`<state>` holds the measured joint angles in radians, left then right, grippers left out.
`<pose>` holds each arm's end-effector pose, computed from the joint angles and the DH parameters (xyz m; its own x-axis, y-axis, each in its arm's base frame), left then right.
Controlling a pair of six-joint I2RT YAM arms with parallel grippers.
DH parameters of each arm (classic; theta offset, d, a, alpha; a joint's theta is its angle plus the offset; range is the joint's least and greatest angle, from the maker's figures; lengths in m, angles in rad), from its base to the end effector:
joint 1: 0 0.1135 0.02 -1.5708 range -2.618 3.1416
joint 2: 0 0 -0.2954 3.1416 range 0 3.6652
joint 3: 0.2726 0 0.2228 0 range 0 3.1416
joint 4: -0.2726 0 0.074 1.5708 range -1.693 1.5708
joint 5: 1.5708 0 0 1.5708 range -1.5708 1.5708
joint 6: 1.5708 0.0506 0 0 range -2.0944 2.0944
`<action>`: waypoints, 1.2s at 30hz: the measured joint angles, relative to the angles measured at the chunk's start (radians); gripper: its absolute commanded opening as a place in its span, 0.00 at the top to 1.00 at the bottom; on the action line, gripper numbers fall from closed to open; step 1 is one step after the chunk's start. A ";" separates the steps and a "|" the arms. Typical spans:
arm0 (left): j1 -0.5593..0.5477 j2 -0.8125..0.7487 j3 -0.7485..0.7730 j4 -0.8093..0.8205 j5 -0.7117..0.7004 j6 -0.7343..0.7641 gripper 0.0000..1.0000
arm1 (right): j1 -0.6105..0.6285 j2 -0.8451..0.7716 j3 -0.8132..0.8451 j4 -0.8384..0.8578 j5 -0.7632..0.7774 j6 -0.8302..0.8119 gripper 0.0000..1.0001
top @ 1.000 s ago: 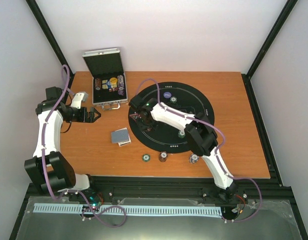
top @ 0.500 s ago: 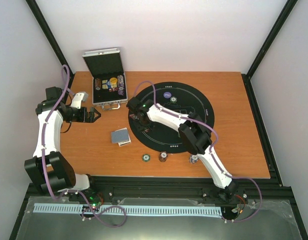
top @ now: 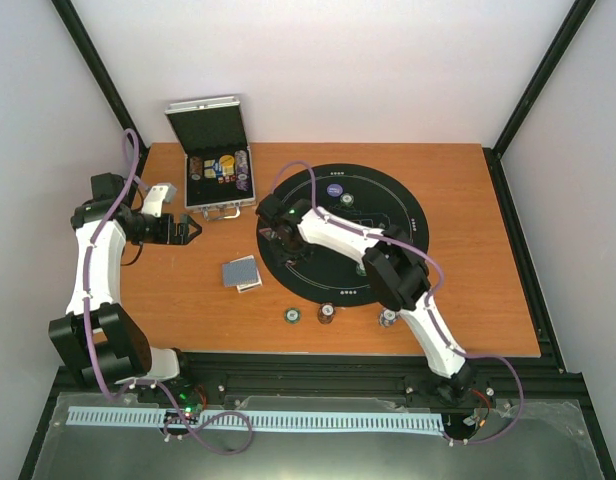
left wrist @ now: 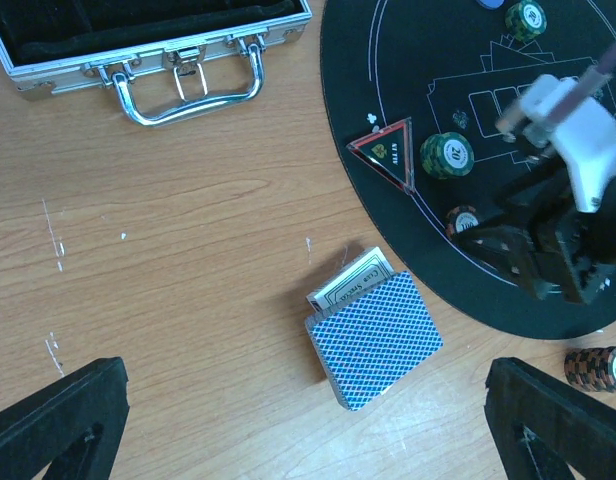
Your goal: Distribute texas hold em gaming equipment
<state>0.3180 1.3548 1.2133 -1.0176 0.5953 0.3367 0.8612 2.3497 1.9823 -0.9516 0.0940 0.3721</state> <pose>0.2216 0.0431 0.3249 -0.8367 0.0126 -0.5475 0.2444 0.9032 -0.3528 0.3165 0.3613 0.1822 -0.8569 -0.4421 -0.2652 -0.4600 0.8879 0.0059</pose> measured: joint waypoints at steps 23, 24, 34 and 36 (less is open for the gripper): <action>0.000 0.000 0.005 -0.001 0.023 0.000 0.00 | 0.172 -0.590 -0.771 0.077 0.021 0.168 0.29; 0.000 0.000 0.005 -0.001 0.023 0.000 0.00 | 0.174 -0.590 -0.779 0.079 0.021 0.172 0.30; 0.000 0.000 0.005 -0.001 0.023 0.000 0.00 | 0.174 -0.589 -0.784 0.117 0.024 0.183 0.37; 0.000 0.000 0.006 -0.001 0.023 0.000 0.00 | 0.174 -0.589 -0.789 0.122 0.025 0.183 0.40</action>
<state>0.3180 1.3548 1.2194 -1.0183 0.6182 0.3370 1.0351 1.7607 1.1934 -0.8299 0.1188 0.5556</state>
